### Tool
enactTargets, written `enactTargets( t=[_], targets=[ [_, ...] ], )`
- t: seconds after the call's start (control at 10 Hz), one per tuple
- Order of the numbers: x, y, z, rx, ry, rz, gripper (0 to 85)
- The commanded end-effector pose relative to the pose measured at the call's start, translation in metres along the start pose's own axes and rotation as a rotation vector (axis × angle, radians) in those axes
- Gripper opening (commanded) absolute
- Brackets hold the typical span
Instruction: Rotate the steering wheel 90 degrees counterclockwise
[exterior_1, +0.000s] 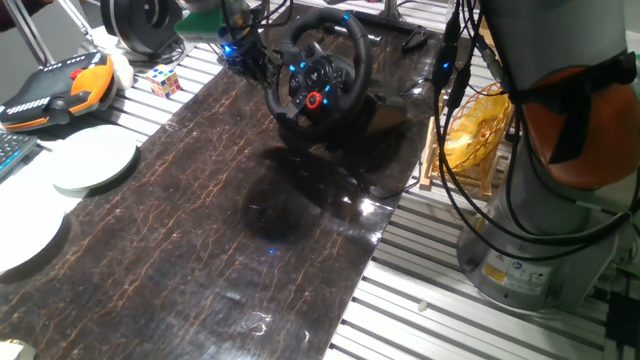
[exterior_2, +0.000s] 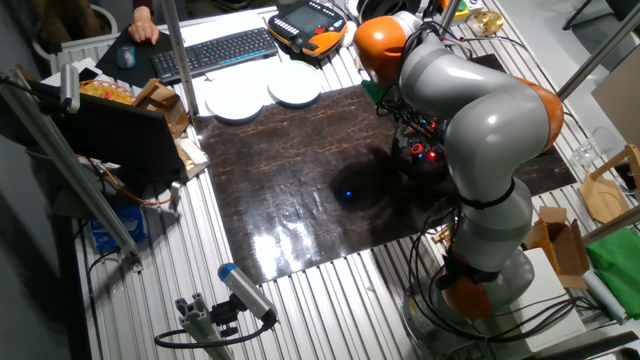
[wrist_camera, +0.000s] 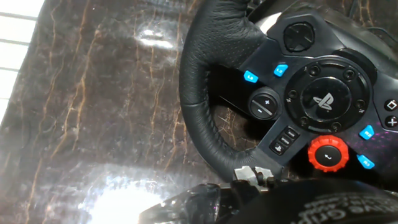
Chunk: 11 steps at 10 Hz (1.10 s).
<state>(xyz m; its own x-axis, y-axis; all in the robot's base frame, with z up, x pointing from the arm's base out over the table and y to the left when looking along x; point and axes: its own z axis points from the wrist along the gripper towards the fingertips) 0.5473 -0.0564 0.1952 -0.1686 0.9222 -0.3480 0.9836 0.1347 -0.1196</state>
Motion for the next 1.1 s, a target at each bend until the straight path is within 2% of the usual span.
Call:
enactTargets(
  t=[0.0, 0.5, 0.8, 1.0],
  targets=[
    [0.000, 0.000, 0.000, 0.004, 0.003, -0.005, 0.7],
    [0.000, 0.000, 0.000, 0.005, -0.019, -0.033, 0.7],
    [-0.009, 0.002, 0.005, -0.025, -0.011, -0.034, 0.7],
    [-0.017, 0.005, 0.006, -0.020, 0.000, 0.000, 0.7]
  ],
)
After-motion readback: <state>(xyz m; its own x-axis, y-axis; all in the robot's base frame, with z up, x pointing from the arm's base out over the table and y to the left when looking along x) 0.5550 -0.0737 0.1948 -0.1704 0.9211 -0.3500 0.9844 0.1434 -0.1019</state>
